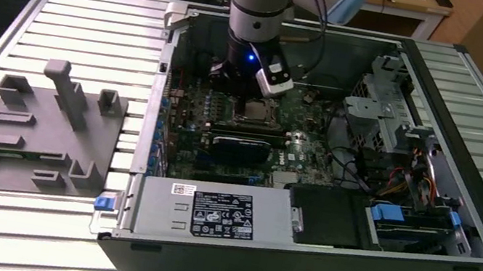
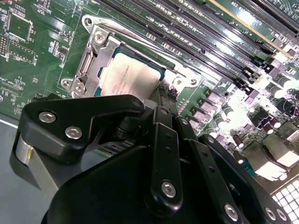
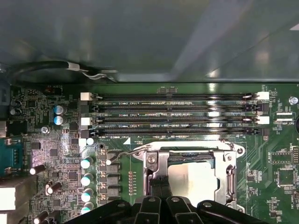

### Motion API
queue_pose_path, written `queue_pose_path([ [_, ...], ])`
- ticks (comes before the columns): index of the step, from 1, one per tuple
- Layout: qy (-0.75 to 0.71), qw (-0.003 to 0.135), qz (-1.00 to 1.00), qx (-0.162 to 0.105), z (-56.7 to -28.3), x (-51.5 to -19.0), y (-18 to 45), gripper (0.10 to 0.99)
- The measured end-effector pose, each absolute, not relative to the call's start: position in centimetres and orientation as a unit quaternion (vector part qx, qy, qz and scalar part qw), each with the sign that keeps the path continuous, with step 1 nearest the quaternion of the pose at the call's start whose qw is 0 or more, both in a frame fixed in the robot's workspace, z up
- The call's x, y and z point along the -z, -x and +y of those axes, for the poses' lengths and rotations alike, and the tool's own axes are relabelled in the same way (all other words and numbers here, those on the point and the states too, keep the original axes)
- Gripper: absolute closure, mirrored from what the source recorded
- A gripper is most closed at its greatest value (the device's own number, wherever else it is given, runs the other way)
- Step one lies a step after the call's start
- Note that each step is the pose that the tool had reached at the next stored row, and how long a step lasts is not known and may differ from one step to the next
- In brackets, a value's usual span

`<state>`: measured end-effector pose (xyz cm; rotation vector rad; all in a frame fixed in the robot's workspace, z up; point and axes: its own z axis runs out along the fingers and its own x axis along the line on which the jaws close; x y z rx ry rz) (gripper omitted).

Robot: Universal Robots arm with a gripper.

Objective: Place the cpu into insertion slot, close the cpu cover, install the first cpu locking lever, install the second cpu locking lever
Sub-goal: 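Close the cpu cover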

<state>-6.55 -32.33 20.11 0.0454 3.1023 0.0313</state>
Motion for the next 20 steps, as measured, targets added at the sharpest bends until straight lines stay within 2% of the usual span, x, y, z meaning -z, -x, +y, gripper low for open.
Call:
queue_pose_path([
  [20, -0.015, 0.019, 1.0, -0.01, -32.33, -20.59, 6.23, 0.98],
])
